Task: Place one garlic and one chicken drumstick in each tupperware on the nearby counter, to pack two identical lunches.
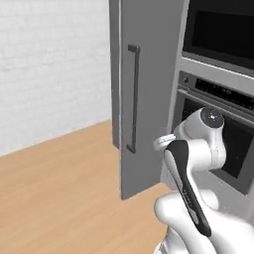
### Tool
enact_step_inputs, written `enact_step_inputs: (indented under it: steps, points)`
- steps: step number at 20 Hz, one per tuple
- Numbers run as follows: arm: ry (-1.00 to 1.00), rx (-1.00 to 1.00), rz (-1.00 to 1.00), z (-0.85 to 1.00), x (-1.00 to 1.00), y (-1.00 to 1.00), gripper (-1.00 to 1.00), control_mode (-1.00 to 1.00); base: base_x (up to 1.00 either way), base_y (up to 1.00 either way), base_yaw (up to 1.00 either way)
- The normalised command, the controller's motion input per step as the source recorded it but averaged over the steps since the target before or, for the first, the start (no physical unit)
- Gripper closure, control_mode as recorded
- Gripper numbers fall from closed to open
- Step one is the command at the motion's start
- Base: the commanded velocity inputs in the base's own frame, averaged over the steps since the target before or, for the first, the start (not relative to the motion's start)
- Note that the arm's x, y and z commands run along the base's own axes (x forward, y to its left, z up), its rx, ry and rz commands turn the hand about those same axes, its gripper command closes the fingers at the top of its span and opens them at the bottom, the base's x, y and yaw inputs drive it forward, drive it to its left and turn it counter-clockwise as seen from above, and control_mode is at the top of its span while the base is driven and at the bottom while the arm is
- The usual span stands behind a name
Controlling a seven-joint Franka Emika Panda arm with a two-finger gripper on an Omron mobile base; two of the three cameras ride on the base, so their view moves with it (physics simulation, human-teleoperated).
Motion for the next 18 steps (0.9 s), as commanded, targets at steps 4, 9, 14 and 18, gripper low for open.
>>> enact_step_inputs:
  steps: [4,9,14,18]
  points:
    - [0.0,0.0,0.0,0.0,0.0,0.0,-1.0,1.0,-0.62,0.56,0.75]
    - [0.0,0.0,0.0,0.0,0.0,0.0,-1.0,1.0,0.14,0.66,0.63]
    - [0.0,0.0,0.0,0.0,0.0,0.0,-1.0,1.0,1.0,0.25,0.24]
    - [0.0,0.0,0.0,0.0,0.0,0.0,-1.0,1.0,1.0,0.0,0.06]
